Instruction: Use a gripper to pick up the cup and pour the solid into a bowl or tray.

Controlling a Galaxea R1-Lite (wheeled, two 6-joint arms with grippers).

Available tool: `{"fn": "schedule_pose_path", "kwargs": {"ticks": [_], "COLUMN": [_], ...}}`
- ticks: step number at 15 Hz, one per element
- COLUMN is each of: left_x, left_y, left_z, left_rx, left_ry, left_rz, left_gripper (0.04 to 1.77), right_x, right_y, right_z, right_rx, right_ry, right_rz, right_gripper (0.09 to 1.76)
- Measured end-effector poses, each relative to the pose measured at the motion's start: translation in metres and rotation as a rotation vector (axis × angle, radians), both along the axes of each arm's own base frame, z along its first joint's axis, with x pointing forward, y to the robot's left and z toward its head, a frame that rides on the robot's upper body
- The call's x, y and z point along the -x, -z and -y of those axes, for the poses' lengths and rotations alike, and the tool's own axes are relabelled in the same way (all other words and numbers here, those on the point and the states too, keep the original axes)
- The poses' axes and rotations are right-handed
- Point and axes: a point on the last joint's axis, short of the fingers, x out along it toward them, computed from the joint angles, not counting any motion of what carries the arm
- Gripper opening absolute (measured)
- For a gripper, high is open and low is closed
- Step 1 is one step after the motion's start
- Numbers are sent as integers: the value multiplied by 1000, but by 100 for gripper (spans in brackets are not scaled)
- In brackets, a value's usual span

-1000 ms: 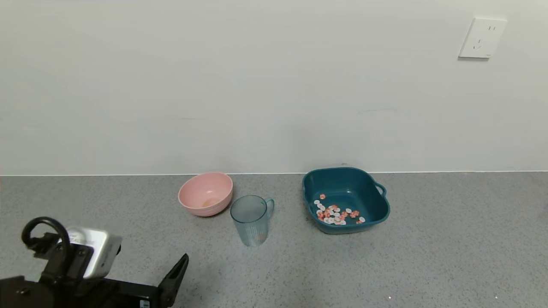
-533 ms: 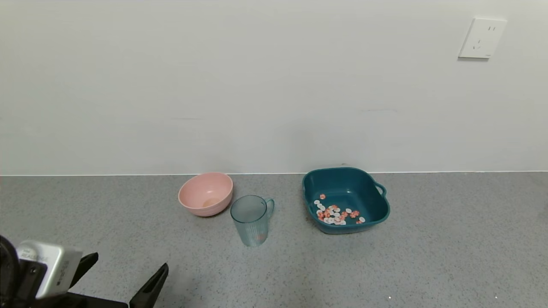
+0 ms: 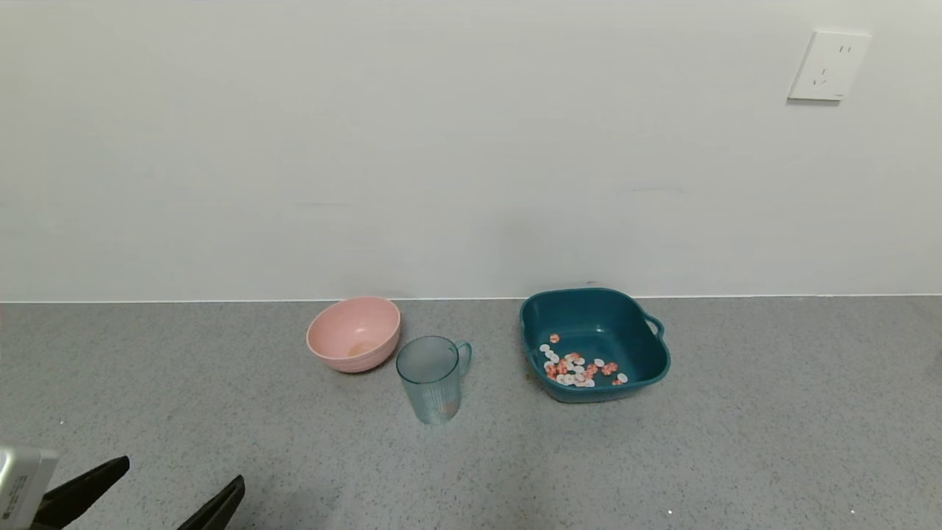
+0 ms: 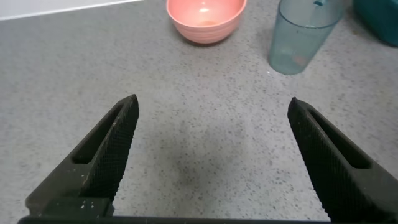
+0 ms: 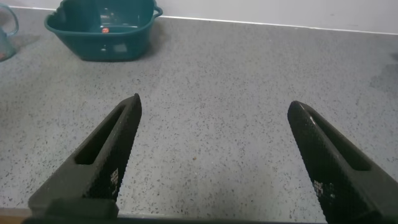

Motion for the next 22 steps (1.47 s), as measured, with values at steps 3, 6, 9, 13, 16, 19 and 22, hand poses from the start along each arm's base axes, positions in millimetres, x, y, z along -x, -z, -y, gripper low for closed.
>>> {"fn": "schedule_pose_path", "kwargs": {"ticks": [3, 6, 9, 13, 16, 19, 22], "left_x": [4, 18, 38, 64, 76, 87, 98], "left_y": [0, 4, 14, 25, 28, 34, 44], "left_z": [-16, -29, -37, -41, -41, -40, -39], "left_rx": [55, 64, 78, 103, 112, 123, 113], "left_ry": [56, 97, 100, 115, 108, 153, 161], "left_rz": [3, 44, 31, 47, 90, 112, 157], "left_gripper": [172, 172, 172, 172, 172, 172, 172], "right_x": [0, 0, 0, 0, 0, 0, 0], "right_y": [0, 0, 0, 0, 0, 0, 0], "right_z": [0, 0, 0, 0, 0, 0, 0], "right_rx": [0, 0, 0, 0, 0, 0, 0], "right_ry": [0, 0, 0, 0, 0, 0, 0], "right_rz": [0, 0, 0, 0, 0, 0, 0], "right_gripper": [171, 171, 171, 171, 171, 171, 171]}}
